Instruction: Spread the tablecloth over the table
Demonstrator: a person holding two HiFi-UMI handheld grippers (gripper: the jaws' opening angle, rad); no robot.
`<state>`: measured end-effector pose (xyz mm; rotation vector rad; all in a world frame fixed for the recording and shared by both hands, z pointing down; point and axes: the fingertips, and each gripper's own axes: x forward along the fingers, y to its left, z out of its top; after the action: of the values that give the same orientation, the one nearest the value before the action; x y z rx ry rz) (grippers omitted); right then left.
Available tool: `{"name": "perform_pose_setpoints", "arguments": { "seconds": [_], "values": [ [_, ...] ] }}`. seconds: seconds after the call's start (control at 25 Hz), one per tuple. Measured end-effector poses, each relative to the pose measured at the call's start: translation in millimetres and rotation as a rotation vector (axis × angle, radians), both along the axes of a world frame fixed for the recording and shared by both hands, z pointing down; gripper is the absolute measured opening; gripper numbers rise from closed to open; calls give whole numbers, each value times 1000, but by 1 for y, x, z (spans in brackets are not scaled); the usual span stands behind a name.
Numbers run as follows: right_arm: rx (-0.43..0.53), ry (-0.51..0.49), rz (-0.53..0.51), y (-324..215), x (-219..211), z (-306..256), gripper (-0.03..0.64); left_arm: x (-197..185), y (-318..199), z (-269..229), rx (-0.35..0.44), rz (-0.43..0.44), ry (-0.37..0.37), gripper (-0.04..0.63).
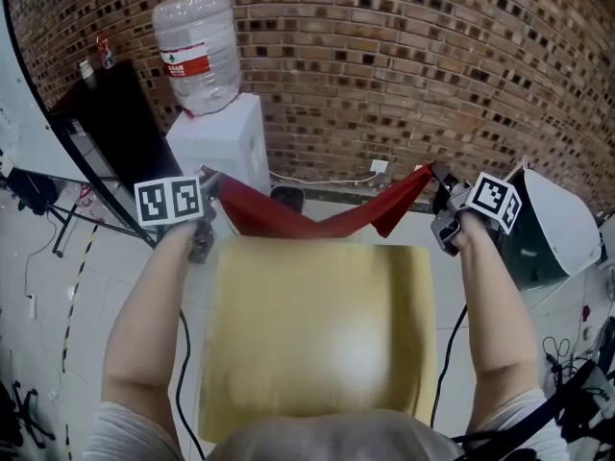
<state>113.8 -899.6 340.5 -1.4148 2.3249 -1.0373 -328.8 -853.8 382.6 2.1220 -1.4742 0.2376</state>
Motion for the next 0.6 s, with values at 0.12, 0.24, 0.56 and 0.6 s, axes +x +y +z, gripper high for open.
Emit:
{"name": "perform_pose_setpoints", "arguments": {
  "seconds": [0.12,0.24,0.56,0.6],
  "values": [
    [7,20,13,9,2,-5,5,-9,0,-2,6,6,-6,8],
    [11,44,25,20,4,-10,5,-18,1,-5,14,2,5,8],
    [-13,43,120,73,26,-20,5,-20,26,-19,42,35,33,8],
    [-8,42,123,82,26,-25,5,-21,33,-25,50,36,35,8]
  ]
}}
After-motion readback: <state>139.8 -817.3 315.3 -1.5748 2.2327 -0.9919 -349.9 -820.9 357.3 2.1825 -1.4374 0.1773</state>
